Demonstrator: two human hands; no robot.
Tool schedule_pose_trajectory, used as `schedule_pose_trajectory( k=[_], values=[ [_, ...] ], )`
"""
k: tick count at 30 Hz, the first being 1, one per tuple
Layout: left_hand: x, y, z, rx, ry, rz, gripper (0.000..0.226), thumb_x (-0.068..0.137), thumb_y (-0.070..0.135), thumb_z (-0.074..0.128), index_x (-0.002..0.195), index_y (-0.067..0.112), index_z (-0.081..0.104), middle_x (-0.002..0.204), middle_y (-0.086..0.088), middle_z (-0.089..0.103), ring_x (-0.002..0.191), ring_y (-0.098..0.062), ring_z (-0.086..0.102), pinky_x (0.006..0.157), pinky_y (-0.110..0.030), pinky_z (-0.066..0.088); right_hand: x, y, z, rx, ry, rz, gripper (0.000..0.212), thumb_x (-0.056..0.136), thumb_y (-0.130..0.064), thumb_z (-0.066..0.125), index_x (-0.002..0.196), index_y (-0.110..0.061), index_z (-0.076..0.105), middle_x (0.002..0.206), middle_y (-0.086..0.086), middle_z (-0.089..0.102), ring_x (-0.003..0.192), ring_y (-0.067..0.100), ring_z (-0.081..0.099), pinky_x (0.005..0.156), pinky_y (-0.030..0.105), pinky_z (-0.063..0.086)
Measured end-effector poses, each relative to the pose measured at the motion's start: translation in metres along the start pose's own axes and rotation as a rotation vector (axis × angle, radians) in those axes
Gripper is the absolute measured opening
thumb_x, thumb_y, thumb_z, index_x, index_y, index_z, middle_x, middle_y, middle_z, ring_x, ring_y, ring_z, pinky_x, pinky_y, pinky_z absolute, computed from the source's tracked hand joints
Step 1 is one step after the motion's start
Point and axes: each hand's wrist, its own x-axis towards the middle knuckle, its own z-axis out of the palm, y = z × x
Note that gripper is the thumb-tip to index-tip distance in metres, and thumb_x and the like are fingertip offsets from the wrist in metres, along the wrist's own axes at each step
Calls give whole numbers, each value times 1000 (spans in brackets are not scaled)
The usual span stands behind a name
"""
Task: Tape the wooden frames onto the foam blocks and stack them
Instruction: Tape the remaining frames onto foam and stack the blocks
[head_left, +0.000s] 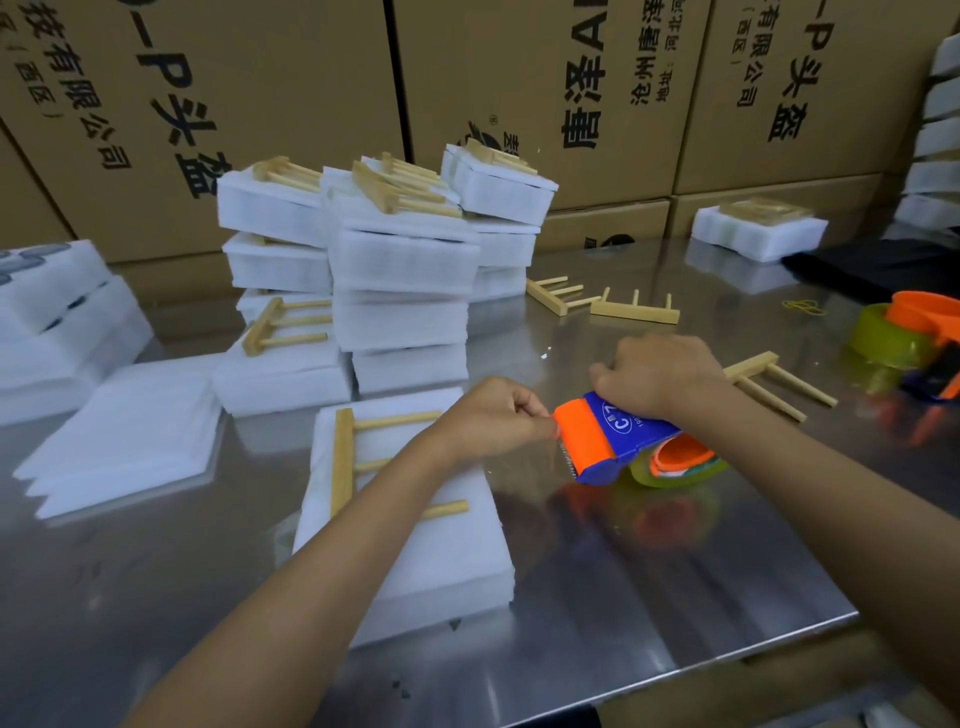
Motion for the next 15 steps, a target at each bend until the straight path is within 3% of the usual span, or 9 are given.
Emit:
schedule_pose_trajectory(
  k=[7,12,15],
  values=[
    [-1,-1,2,-7,42,-3,10,88,18,72,87,9,76,82,-13,73,67,-8,55,64,-22,42,-12,-11,-2,-6,126,105,39,95,-46,33,67,-20,40,67,0,40,74,24,50,66,34,34],
    [-1,-1,1,-56,90,15,11,89,16,70,88,6,74,80,-8,70,71,-11,58,70,-27,45,-16,-20,5,4,239,186,36,95,-42,36,71,-17,44,76,4,50,73,26,48,67,34,34],
    [-7,1,-1,-170,36,47,16,91,20,72,94,5,74,81,-2,70,71,-2,61,66,-19,47,-15,-25,4,-34,256,198,29,97,-38,38,82,-18,55,90,7,67,77,26,55,67,33,33]
  ],
)
